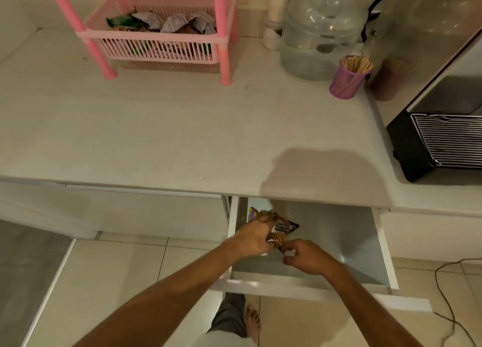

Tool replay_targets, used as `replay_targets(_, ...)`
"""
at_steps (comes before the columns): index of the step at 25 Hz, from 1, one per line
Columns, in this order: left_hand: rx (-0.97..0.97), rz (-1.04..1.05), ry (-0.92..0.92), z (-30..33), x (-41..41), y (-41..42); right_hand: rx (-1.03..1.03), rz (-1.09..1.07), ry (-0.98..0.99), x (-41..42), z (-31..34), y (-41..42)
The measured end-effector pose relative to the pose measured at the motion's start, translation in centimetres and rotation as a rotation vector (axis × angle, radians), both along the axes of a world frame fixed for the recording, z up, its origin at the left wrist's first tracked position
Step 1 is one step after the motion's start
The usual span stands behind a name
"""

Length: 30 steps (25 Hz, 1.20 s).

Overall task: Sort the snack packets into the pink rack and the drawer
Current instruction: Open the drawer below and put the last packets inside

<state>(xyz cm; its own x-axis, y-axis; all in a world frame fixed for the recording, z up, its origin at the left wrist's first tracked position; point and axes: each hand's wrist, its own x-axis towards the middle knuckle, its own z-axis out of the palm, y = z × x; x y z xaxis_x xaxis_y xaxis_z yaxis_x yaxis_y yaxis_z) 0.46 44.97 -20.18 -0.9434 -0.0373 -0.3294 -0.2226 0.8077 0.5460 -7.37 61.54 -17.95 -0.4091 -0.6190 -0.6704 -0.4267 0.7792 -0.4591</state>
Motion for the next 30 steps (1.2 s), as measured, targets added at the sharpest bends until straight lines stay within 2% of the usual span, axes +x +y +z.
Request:
replay_targets(4,0.09,-0.096,-0.011,3.3,4.4,0.3,-0.013,0.03,-0.018,2.2,1.4,0.8)
replay_targets(11,0.087,-0.176,-0.006,5.9,8.8,1.4,-0.154,0.02,0.009,5.5,4.4,1.6)
replay_targets(15,-0.066,-0.25,0.078,5.3,9.3,0.8,-0.162,0.191,0.083,7.0,5.3,2.0)
replay_targets(19,-0.229,-0.227,0.168,6.2,8.6,0.3,-0.143,0.312,0.235,6.2,6.0,1.1)
replay_targets(22,-0.269,-0.216,0.185,6.4,8.3,0.3,-0.116,0.384,0.366,5.8,6.4,0.4)
replay_targets(27,-0.417,-0.166,0.227,6.8,8.0,0.3,-0.098,0.354,0.514,6.3,7.0,-0.3)
replay_targets(30,-0.463,-0.114,0.222,6.9,7.4,0.1,-0.17,0.309,0.713,6.9,6.6,-0.4)
